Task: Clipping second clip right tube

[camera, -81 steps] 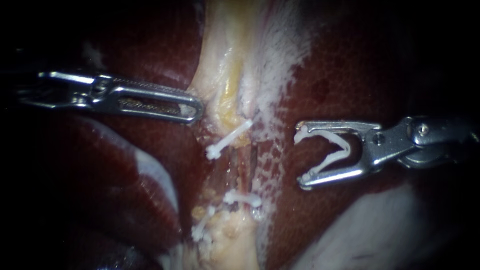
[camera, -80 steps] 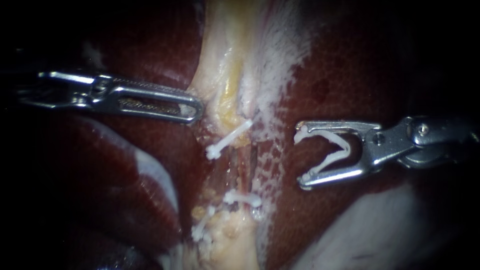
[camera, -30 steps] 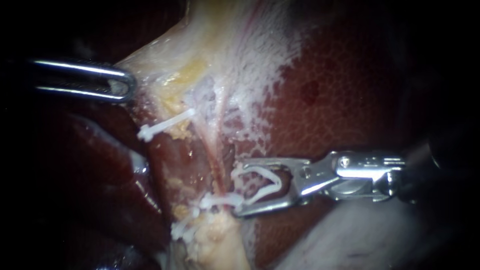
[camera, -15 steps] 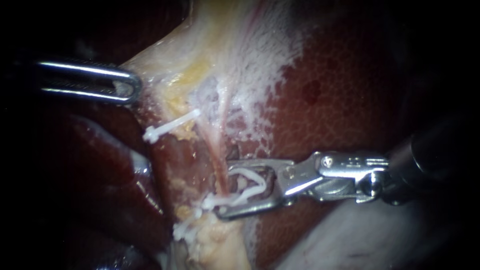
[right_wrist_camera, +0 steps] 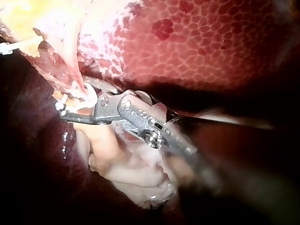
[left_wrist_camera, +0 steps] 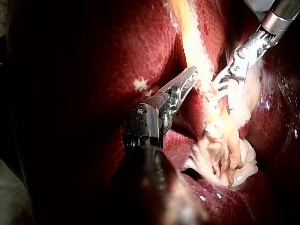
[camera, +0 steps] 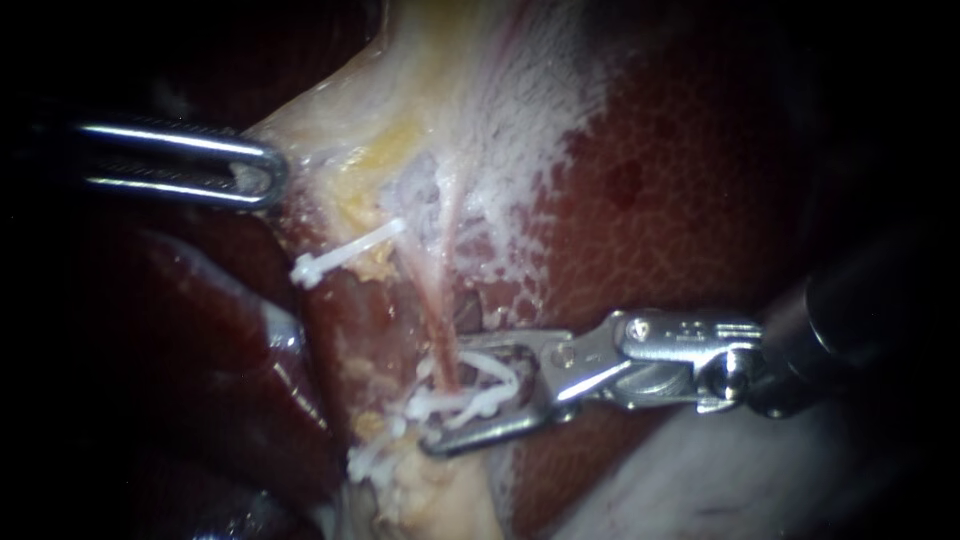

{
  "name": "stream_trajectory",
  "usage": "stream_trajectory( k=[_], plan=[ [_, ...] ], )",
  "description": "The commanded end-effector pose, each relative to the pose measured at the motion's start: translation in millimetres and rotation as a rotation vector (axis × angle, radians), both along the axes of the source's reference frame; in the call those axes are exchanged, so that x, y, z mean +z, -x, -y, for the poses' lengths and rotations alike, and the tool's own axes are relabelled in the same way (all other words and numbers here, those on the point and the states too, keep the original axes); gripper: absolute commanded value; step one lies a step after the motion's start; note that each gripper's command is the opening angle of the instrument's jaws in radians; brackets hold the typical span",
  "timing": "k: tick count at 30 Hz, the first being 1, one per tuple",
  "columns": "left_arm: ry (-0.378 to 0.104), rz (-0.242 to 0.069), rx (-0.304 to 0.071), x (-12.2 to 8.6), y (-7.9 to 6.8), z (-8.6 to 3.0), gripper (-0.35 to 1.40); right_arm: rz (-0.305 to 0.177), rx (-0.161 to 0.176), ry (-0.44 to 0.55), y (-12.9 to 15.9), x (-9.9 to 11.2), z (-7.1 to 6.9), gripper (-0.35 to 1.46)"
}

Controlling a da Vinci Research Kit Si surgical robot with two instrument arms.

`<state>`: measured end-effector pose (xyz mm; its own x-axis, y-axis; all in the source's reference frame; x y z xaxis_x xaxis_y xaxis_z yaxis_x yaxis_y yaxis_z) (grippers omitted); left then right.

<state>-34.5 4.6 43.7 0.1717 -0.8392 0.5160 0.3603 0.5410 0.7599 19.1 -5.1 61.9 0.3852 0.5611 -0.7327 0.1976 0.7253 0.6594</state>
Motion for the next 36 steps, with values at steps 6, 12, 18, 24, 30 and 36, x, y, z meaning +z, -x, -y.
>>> stream_trajectory(
  k=[6, 12, 18, 24, 30, 36],
  plan=[
    [0.0, 0.0, 0.0, 0.0, 0.0, 0.0, -0.18, -0.003, -0.011, -0.004, 0.3, -0.1, 0.0, 0.56],
    [0.0, 0.0, 0.0, 0.0, 0.0, 0.0, -0.18, 0.008, -0.006, -0.031, 0.3, -0.1, 0.0, 0.51],
    [0.0, -0.001, -0.001, 0.0, 0.2, 0.0, -0.18, 0.029, 0.002, -0.073, 0.2, 0.0, -0.1, 0.11],
    [0.0, -0.001, -0.001, 0.0, 0.2, 0.0, -0.18, 0.074, 0.006, -0.056, -0.7, 0.4, -0.5, -0.35],
    [0.0, -0.001, -0.001, 0.0, 0.2, -0.1, -0.18, 0.088, 0.006, -0.056, -0.4, 0.4, -0.3, -0.35],
    [0.0, -0.001, -0.001, 0.0, 0.2, -0.1, -0.18, 0.088, 0.004, -0.054, -0.3, 0.6, -0.1, -0.35]
  ],
)
